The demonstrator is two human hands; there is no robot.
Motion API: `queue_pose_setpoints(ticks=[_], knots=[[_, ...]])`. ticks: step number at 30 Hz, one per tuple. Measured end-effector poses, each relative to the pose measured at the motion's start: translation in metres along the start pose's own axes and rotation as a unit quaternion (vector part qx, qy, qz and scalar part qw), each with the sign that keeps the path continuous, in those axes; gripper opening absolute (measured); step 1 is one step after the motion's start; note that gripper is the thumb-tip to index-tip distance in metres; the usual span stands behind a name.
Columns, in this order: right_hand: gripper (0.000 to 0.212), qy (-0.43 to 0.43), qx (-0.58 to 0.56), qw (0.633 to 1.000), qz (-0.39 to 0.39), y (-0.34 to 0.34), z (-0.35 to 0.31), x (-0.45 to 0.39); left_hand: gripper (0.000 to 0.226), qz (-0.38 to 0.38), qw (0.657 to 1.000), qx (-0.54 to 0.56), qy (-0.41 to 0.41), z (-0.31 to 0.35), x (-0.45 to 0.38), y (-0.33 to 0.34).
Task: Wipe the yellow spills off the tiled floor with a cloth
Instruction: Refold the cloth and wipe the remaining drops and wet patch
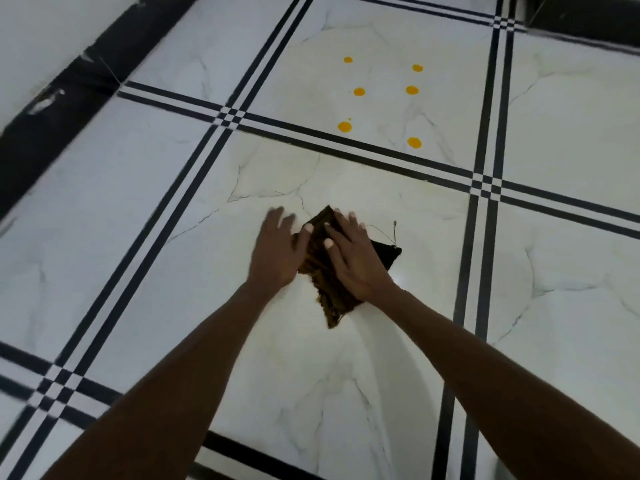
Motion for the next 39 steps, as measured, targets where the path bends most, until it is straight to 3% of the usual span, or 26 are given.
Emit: queue_pose_setpoints(ticks=[2,5,9,11,15,18,21,25,27,29,30,34,36,39], knots=[[0.050,0.039,0.004,0.999,0.018,-0.019,0.014,0.005,0.059,-0.047,0.999,-0.016,0.019,0.028,-0.002,0.010],[0.062,0.091,0.052,0.995,-0.002,-0.040,0.018,0.002,0.040,-0.058,0.997,-0.046,0.018,0.054,-0.009,0.012],[0.089,0.215,-0.020,0.976,-0.040,-0.058,0.031,-0.008,0.017,-0.126,0.989,0.081,0.004,0.078,-0.019,-0.009],[0.076,0.214,-0.071,0.973,-0.052,-0.073,0.036,-0.011,0.016,-0.173,0.971,0.160,0.040,0.093,-0.022,-0.029],[0.037,0.129,-0.280,0.951,0.006,-0.121,0.035,-0.015,0.031,-0.216,0.938,0.252,0.098,0.122,-0.031,-0.074],[0.031,0.106,-0.204,0.967,0.111,-0.172,0.032,-0.033,0.037,-0.150,0.943,0.266,0.133,0.136,-0.046,-0.102],[0.025,0.067,-0.040,0.987,0.142,-0.212,0.014,-0.052,0.036,-0.082,0.950,0.261,0.153,0.142,-0.059,-0.118],[0.017,0.027,0.192,0.978,0.075,-0.212,-0.003,-0.047,0.025,-0.042,0.966,0.188,0.172,0.128,-0.061,-0.104],[0.029,0.036,0.273,0.960,-0.045,-0.190,0.010,-0.036,0.021,-0.057,0.981,0.094,0.162,0.104,-0.056,-0.080],[0.036,0.065,0.258,0.948,-0.173,-0.163,0.029,-0.019,0.022,-0.118,0.984,0.008,0.132,0.073,-0.048,-0.055],[0.032,0.081,0.233,0.949,-0.197,-0.153,0.036,-0.012,0.022,-0.140,0.983,-0.008,0.115,0.059,-0.044,-0.045],[0.022,0.088,0.142,0.980,-0.107,-0.124,0.048,-0.009,0.025,-0.121,0.991,-0.002,0.061,0.039,-0.036,-0.024],[0.033,0.066,0.116,0.989,-0.059,-0.109,0.052,-0.020,0.027,-0.087,0.994,-0.014,0.060,0.042,-0.041,-0.020],[0.060,0.049,0.125,0.990,-0.049,-0.079,0.062,-0.045,0.027,-0.049,0.995,-0.046,0.073,0.045,-0.055,-0.013]])
Point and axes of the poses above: each hand's wrist, its own x-axis away from the middle knuckle, its own y-axis out of the palm, z = x × y, the point moved 3 cm from there along -x, towards the middle knuckle, and after that the axes turned 9 degrees about -y, right-handed, at the moved point
